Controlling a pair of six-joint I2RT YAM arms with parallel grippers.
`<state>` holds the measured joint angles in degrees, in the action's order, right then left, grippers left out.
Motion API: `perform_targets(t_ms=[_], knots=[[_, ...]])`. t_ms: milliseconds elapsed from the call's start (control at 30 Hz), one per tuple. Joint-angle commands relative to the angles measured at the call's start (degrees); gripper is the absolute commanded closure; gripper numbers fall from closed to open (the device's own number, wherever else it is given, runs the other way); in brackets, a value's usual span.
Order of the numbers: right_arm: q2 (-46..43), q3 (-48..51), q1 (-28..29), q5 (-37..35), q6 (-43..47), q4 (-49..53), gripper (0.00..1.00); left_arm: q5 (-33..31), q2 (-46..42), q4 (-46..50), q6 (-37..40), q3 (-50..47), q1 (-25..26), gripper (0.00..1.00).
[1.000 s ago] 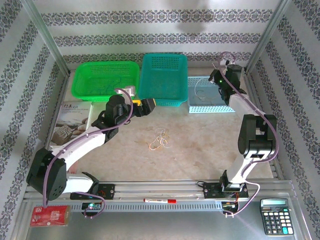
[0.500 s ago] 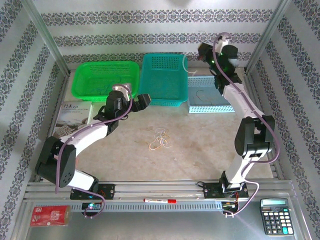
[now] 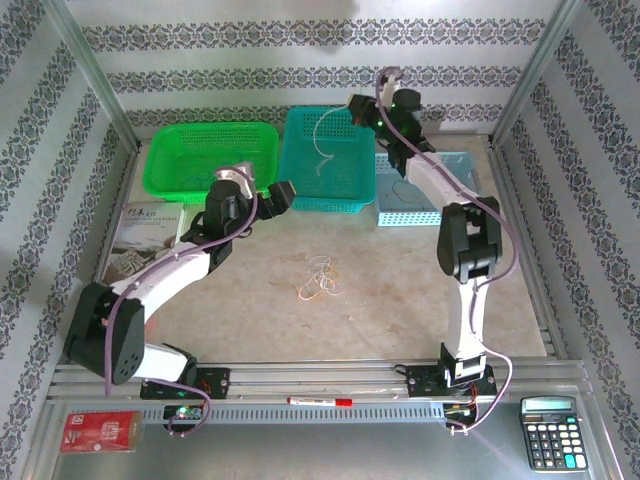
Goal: Untangle the cables
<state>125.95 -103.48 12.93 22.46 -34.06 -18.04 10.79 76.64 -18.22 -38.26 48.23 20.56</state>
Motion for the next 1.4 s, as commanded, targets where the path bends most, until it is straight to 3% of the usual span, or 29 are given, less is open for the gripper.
perform_targets(t_ms=[0, 33, 100, 167, 300, 633, 933, 1200, 1367], knots=[[3.1, -4.4, 1.3, 2.6, -1.6, 1.7, 1.0, -2.4, -3.5, 2.2, -0.5, -1.3, -0.6, 0.0], [4.1, -5.3, 1.4, 3.8, -1.7, 2.4, 0.98, -2.3, -4.1, 2.5, -0.6, -1.4, -0.7, 0.0], [4.4, -5.9, 1.6, 5.1, -1.9, 4.6, 0.76, -2.0, -5.5, 3.0, -1.0, -1.6, -0.7, 0.0], [1.6, -3.8, 2.0, 4.4, -1.1, 5.1, 0.61, -1.7, -7.1, 3.5, -1.2, -2.0, -0.6, 0.0], [-5.9, 0.0, 2.9, 1.4, 2.3, 8.2, 0.47, -0.3, -10.1, 4.8, -1.8, -3.0, -0.7, 0.0], [-24.2, 17.0, 6.9, -3.2, 4.1, 9.6, 0.44, 4.4, -17.2, 7.9, -5.4, -8.0, -0.6, 0.0], [-40.4, 37.3, 16.1, -11.1, 7.0, 14.0, 0.44, 7.4, -22.5, 17.3, -7.3, -12.3, -0.7, 0.0], [-48.0, 53.6, 24.1, -17.7, 4.7, 15.6, 0.44, 11.3, -23.5, 21.3, -9.1, -15.5, -0.7, 0.0], [-49.3, 57.4, 30.2, -20.7, 3.5, 17.3, 0.44, 8.7, -26.7, 22.3, -10.0, -16.6, -0.7, 0.0]])
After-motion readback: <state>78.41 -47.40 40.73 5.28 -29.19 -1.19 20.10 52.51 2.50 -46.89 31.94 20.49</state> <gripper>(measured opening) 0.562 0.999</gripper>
